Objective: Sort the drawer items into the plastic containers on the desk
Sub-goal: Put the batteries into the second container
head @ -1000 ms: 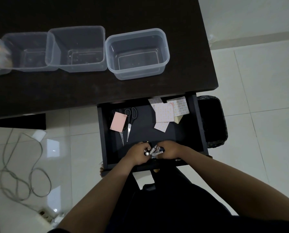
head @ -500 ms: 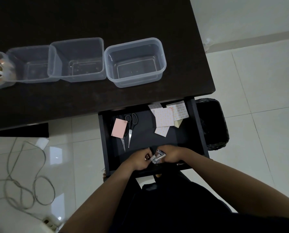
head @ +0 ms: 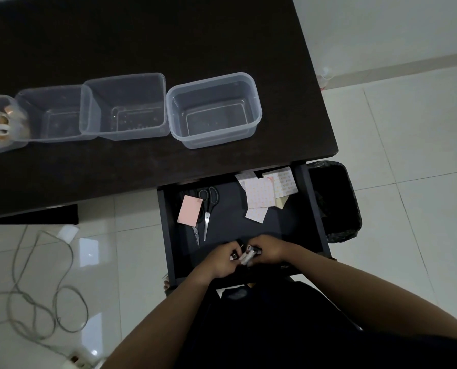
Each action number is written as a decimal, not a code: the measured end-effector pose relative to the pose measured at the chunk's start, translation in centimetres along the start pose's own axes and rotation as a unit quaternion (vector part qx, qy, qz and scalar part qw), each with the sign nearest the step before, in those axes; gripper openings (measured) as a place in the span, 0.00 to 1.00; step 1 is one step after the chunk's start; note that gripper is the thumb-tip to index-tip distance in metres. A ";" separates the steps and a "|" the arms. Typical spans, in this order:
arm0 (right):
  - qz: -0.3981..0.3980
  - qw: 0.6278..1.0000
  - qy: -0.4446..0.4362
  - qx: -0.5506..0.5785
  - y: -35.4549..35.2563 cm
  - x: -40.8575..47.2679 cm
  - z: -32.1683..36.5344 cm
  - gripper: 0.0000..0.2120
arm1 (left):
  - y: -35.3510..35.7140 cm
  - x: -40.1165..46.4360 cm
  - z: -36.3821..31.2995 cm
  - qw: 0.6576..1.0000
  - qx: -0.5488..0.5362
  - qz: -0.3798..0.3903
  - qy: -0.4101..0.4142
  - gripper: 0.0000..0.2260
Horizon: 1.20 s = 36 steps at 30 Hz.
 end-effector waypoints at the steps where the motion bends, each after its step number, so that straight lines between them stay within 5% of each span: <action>1: -0.008 1.000 -0.005 0.001 0.0 0.0 -0.1 0.13 | 0.1 0.0 0.1 1.000 -0.005 -0.001 -0.002 0.08; 21: -0.187 0.968 0.024 0.166 -4.4 -3.5 2.4 0.03 | -5.2 -2.3 -2.0 0.995 -0.050 -0.086 0.028 0.05; 36: -0.286 0.941 -0.073 0.167 -5.3 1.3 23.4 0.04 | -22.4 -9.9 4.3 0.980 -0.081 -0.152 0.104 0.09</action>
Point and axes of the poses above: each hand's wrist, its own x-axis towards the middle knuckle, its own y-axis out of the palm, z = x × y, the point moved 3 cm from there along x, towards the middle knuckle, and after that the axes turned 2 degrees about -x, right-handed, at the moved point
